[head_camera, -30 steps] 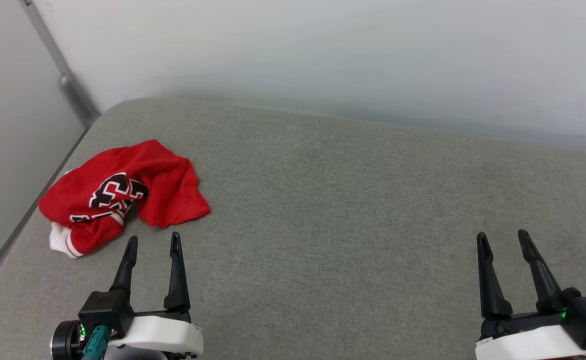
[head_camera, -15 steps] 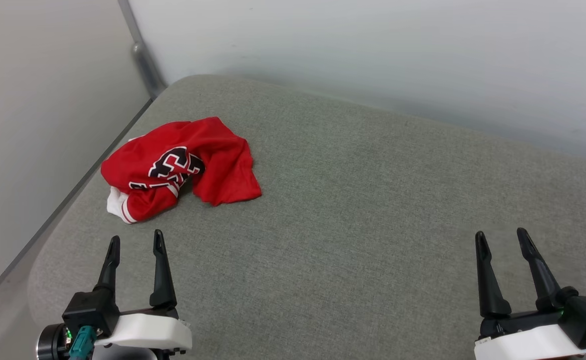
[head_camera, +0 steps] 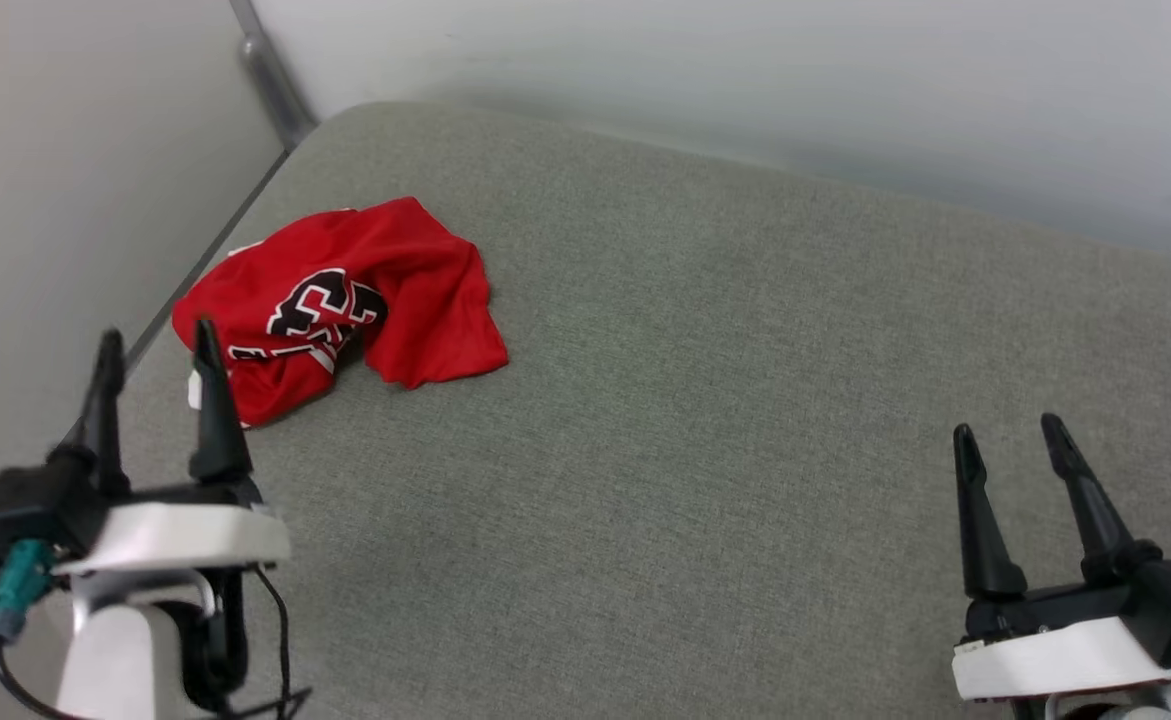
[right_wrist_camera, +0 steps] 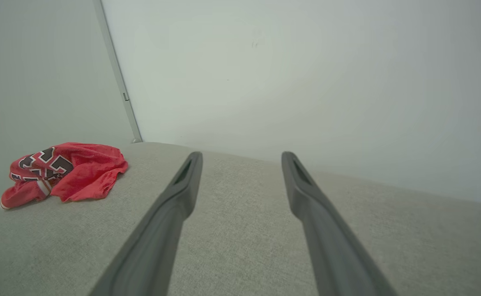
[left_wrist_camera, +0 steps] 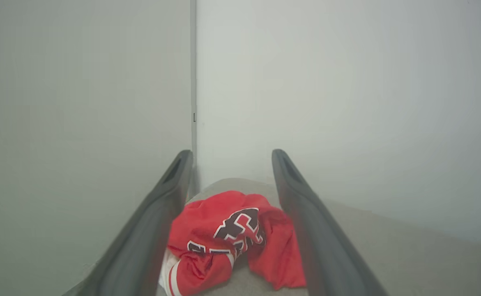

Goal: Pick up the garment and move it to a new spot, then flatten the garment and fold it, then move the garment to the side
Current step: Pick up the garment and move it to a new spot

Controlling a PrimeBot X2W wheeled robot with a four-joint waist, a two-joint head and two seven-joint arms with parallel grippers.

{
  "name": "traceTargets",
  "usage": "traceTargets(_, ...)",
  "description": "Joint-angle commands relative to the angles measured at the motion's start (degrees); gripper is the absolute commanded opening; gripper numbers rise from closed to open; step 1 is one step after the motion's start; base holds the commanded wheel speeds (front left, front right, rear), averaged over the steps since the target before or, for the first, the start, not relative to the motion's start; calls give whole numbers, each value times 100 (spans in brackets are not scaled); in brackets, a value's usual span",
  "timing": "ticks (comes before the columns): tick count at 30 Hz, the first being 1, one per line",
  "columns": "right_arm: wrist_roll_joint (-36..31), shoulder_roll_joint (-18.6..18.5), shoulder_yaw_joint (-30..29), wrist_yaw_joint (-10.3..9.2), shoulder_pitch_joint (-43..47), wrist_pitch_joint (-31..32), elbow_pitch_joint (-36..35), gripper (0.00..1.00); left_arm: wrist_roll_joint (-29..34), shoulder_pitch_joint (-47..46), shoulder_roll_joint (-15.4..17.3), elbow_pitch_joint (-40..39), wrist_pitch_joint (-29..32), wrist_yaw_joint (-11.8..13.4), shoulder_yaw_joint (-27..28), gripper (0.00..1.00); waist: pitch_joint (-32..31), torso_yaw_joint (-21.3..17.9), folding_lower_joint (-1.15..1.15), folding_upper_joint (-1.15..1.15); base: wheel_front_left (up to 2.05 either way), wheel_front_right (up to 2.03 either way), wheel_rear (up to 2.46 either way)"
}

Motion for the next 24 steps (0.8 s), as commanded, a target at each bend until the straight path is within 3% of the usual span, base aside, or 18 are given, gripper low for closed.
traceTargets(1,-67,18,-56,-2,-132,-13,-51,100,6,-345,75,65,-15,-93,125,100,247,-119,-1,0,0,0,0)
traceTargets(8,-332,17,-240,-2,-393,-12,-231,100,-288,-1604,420,477,-14,-372,509,100,806,-297,-1,0,0,0,0)
traceTargets(16,-589,-35,-310,-2,-653,-13,-467,100,-651,-2832,1185,1585,155,-450,224,100,1402,-469,-1,0,0,0,0)
traceTargets(19,-630,-118,-335,-2,-734,-12,-543,100,-844,-3124,1523,1922,638,-456,-188,100,1586,-513,-1,0,0,0,0)
traceTargets(24,-628,-202,-350,-2,-842,-13,-641,100,-1464,-3454,2211,2314,1940,-454,-1002,100,1829,-631,-1,0,0,0,0)
